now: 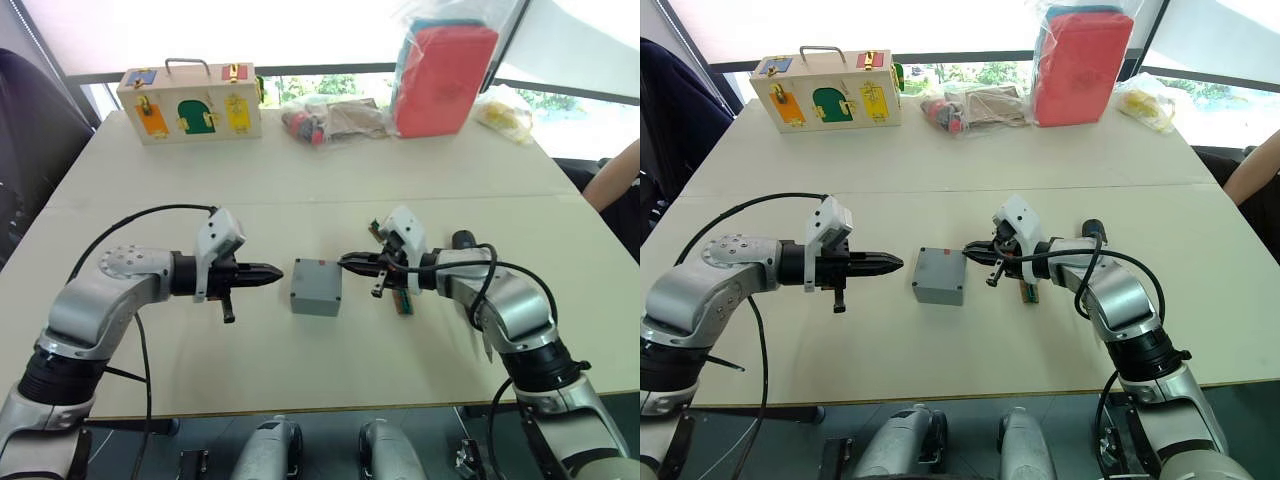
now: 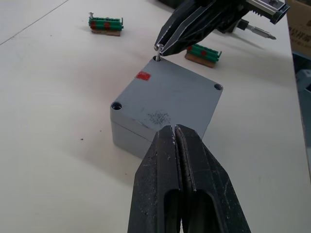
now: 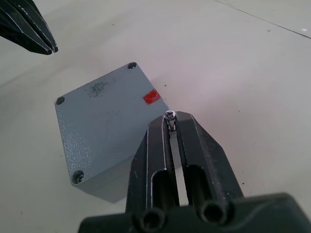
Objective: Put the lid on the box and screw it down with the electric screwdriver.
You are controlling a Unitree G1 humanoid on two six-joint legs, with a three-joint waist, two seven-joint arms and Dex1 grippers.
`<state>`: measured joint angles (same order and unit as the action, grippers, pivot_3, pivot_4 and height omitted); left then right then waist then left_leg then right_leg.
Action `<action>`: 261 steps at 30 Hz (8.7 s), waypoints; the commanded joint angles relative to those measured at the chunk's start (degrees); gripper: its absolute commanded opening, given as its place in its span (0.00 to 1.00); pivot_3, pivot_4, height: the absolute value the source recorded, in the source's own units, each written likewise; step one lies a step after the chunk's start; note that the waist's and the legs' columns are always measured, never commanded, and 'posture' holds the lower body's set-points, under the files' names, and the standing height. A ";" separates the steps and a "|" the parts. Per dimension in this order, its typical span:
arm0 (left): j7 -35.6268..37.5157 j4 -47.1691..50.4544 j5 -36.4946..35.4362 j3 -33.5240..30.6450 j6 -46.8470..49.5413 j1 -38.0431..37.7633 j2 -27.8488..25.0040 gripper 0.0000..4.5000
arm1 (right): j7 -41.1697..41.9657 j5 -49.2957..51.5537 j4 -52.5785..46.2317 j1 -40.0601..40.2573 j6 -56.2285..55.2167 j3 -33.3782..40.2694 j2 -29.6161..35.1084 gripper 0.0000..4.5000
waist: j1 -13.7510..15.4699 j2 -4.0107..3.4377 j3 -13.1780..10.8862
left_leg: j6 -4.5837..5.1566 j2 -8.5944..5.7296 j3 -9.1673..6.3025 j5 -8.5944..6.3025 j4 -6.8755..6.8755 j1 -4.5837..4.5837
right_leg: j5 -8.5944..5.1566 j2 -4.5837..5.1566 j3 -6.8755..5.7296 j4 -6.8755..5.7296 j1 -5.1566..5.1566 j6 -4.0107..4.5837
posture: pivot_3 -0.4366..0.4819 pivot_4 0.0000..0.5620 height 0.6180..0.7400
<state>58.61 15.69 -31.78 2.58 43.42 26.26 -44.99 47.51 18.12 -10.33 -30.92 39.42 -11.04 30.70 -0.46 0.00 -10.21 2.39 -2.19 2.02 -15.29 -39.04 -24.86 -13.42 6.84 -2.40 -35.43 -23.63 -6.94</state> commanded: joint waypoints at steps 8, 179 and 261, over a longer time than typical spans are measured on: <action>-0.09 1.37 -1.36 -1.80 -0.52 2.06 0.48 0.00 | -0.44 1.58 -1.28 -2.04 1.54 3.51 1.49 0.53 | 0.11 0.00 0.00 | 0.00 0.00 0.00 0.00 0.00 0.00 | 0.00 0.00 0.00 0.00 0.00 0.00 | 0.48 0.27 1.00; 5.84 -13.59 4.83 1.87 -6.73 9.93 14.09 0.00 | -27.76 25.67 -1.04 -26.49 29.25 29.22 -0.36 0.42 | 1.08 -0.01 1.06 | -0.13 -0.08 -0.20 -0.25 0.76 0.38 | -0.40 0.29 0.26 -0.25 -0.15 0.18 | 0.48 0.27 1.00; 1.98 -26.29 20.56 8.76 -22.08 7.65 9.03 0.00 | -0.19 15.78 -20.50 1.61 20.67 -0.43 17.85 0.99 | 0.75 0.01 0.17 | 0.26 -0.09 -0.04 -0.22 0.21 0.25 | -0.12 0.40 0.01 0.12 0.11 -0.05 | 0.48 0.27 1.00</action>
<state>59.71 -15.79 -10.44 13.48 19.83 35.50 -34.55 46.22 36.17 -31.90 -28.11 63.65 -12.20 47.77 0.30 0.01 -10.05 2.64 -2.28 1.98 -15.51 -38.81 -24.61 -13.55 7.29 -2.36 -35.30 -23.51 -6.99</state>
